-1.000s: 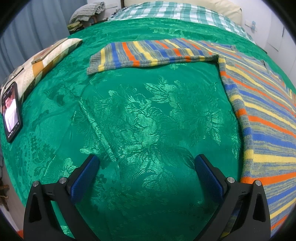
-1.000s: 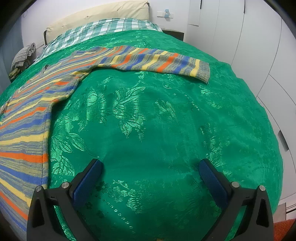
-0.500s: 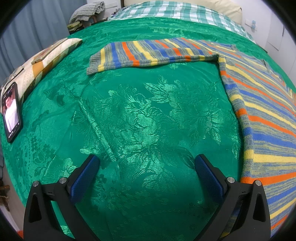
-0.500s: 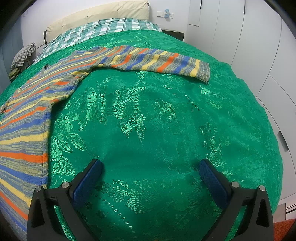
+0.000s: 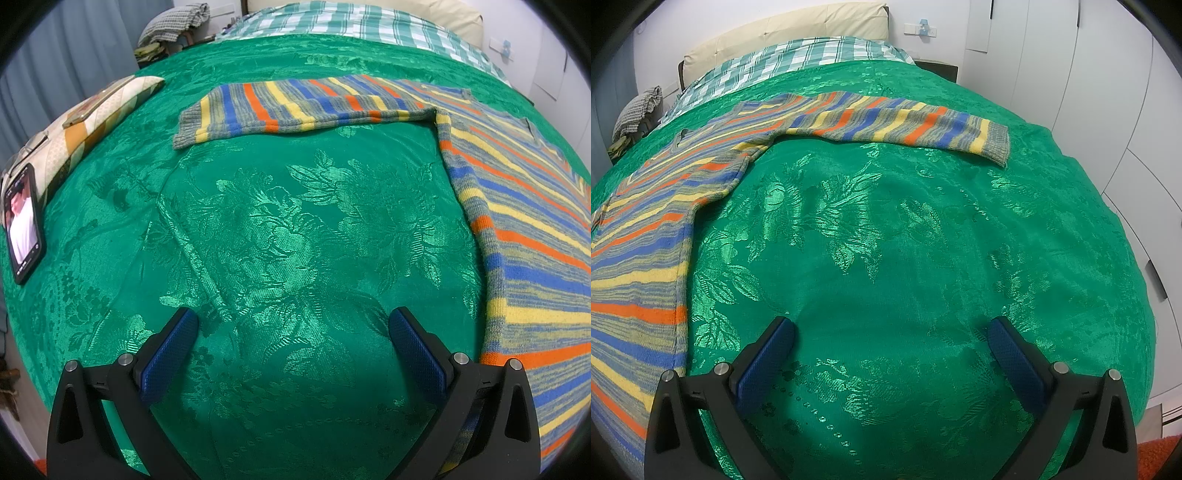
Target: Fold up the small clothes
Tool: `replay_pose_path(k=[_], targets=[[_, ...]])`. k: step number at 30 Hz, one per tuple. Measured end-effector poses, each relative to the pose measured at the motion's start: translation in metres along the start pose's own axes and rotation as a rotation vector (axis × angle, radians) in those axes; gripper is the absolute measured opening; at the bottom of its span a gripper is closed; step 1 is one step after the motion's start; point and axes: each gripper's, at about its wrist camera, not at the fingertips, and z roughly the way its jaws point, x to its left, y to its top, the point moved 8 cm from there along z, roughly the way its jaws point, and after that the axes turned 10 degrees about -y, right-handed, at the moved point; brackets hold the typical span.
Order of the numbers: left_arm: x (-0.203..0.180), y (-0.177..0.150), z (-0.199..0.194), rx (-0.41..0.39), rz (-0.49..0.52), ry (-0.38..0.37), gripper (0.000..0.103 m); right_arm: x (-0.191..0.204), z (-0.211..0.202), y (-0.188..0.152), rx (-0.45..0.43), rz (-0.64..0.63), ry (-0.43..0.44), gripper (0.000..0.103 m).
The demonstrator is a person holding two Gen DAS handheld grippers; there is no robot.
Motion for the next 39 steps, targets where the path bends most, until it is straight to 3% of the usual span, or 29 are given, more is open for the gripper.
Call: replay_pose_path(k=[31,33,35,39], targets=[[0.001,0.002,-0.007,0.025,-0.001,-0.006,0.102,-0.002,0.0,0.005,0.022,-0.009,0.004,0.103],[-0.001,0.005,-0.014,0.018,-0.014,-0.04,0.102,-0.005,-0.004,0.008,0.043,-0.002,0.024,0.103],[-0.005,0.007,-0.028,-0.003,-0.041,-0.096,0.102,-0.011,-0.013,0.018,0.047,0.045,0.101,0.103],[-0.019,0.024,-0.065,-0.084,-0.051,-0.178,0.102,-0.041,-0.028,0.065,-0.022,0.187,0.222,0.102]])
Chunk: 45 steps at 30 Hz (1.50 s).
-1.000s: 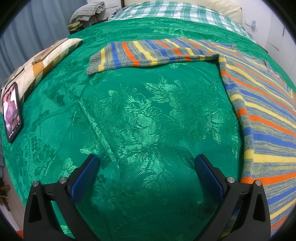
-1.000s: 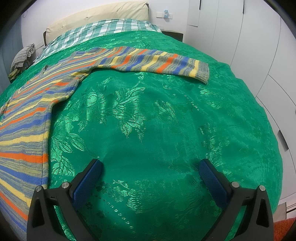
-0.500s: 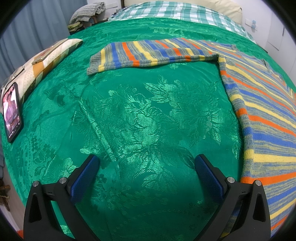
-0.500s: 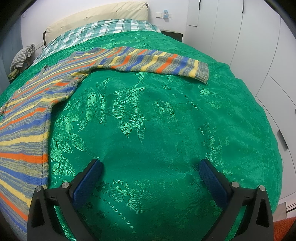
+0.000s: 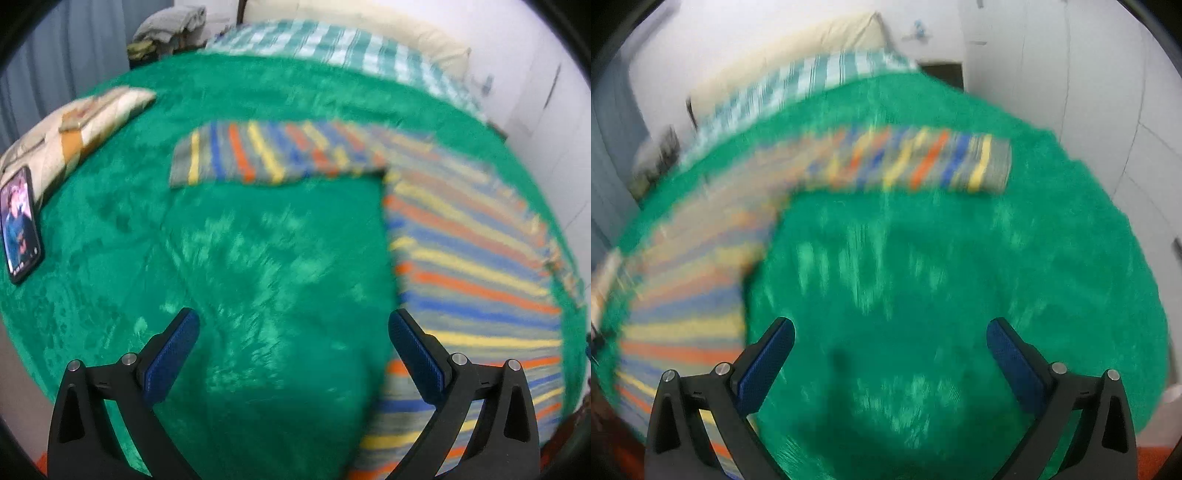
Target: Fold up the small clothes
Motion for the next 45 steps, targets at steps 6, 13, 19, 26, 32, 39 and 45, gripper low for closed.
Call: replay_pose_path(k=[6,13,19,26,32,39,45], targets=[[-0.003,0.009,-0.001,-0.099,-0.027,-0.045,0.102,-0.073,0.036,0.098,0.05,0.288,0.039,0.089],[0.018,-0.002,0.021,-0.078,-0.048,0.022,0.101,-0.116,0.104,0.116,0.231,0.568,0.129,0.068],[0.018,-0.011,0.037,-0.02,-0.039,0.053,0.101,-0.098,0.141,0.117,0.322,0.44,0.033,0.051],[0.009,-0.019,0.044,0.014,0.034,0.098,0.102,-0.084,0.129,0.135,0.31,0.211,-0.216,0.002],[0.011,-0.016,0.043,0.013,0.007,0.067,0.102,0.03,0.054,0.221,0.059,-0.081,-0.141,0.002],[0.02,-0.012,0.04,0.006,-0.011,0.06,0.101,0.229,0.036,0.236,0.073,-0.241,0.19,0.002],[0.032,-0.015,0.038,0.018,-0.07,0.049,0.101,0.314,0.06,0.177,0.221,-0.202,0.467,0.054]])
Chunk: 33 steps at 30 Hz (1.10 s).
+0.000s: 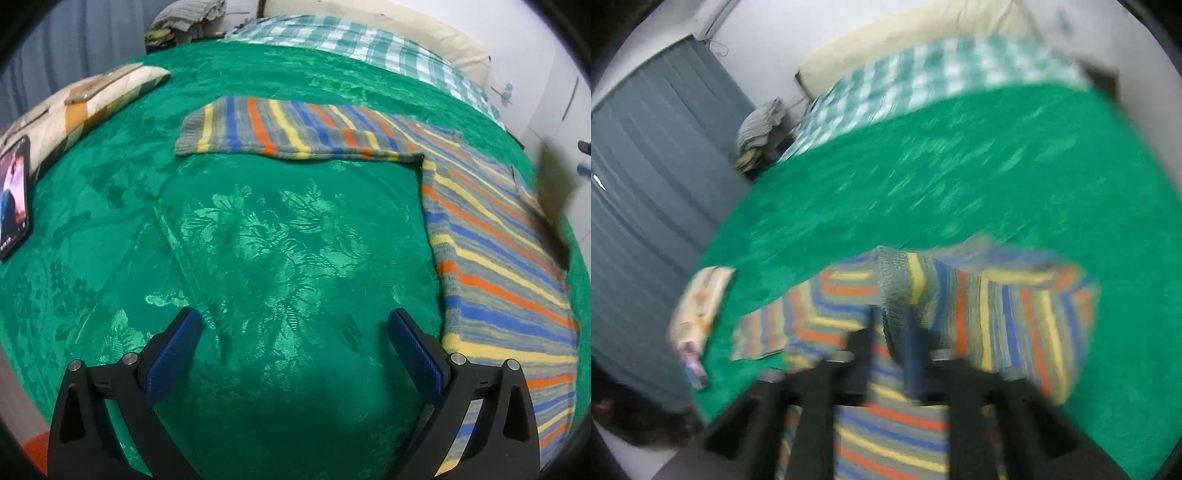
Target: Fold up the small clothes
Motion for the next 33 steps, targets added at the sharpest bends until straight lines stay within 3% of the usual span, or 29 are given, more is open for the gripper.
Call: replay_pose_path(k=[3,6,10,14,15,16,17,19,21,23,25,27,30,33], targets=[[0.0,0.002,-0.001,-0.003,-0.003,-0.009,0.102,-0.008,-0.015,-0.004,-0.076,0.043,0.037,0.057],[-0.002,0.004,0.001,-0.002,-0.003,-0.017,0.102,-0.036,-0.02,-0.001,-0.071,0.049,-0.039,0.057],[-0.008,0.004,0.005,0.004,0.009,-0.019,0.102,-0.066,-0.012,-0.028,0.018,0.024,-0.077,0.057],[-0.014,0.001,0.009,0.014,0.051,0.01,0.102,-0.082,0.035,-0.065,0.118,0.011,-0.086,0.057],[-0.015,-0.001,0.01,0.016,0.065,0.021,0.102,-0.091,0.047,-0.074,0.133,0.006,-0.13,0.056],[-0.016,-0.002,0.011,0.018,0.083,0.035,0.102,-0.111,0.062,-0.087,0.156,0.001,-0.244,0.056],[-0.017,-0.003,0.011,0.017,0.091,0.042,0.102,-0.121,0.07,-0.094,0.17,0.007,-0.304,0.054],[-0.017,-0.003,0.01,0.016,0.097,0.043,0.102,-0.134,0.068,-0.098,0.133,-0.018,-0.379,0.03],[-0.017,-0.001,0.008,0.014,0.088,0.025,0.102,-0.124,0.051,-0.093,0.069,-0.078,-0.412,0.03],[-0.017,0.001,0.008,0.014,0.076,0.007,0.102,-0.102,0.036,-0.091,0.031,-0.124,-0.342,0.035],[-0.016,0.003,0.01,0.017,0.063,0.001,0.102,-0.084,0.032,-0.094,0.024,-0.177,-0.303,0.051],[-0.014,0.002,0.012,0.023,0.054,0.002,0.102,-0.082,0.041,-0.105,0.063,-0.209,-0.313,0.056],[-0.013,0.0,0.01,0.025,0.061,0.011,0.102,-0.101,0.067,-0.126,0.176,-0.206,-0.403,0.056],[-0.012,-0.002,0.005,0.02,0.056,0.003,0.102,-0.102,0.047,-0.128,0.105,-0.16,-0.408,0.054]])
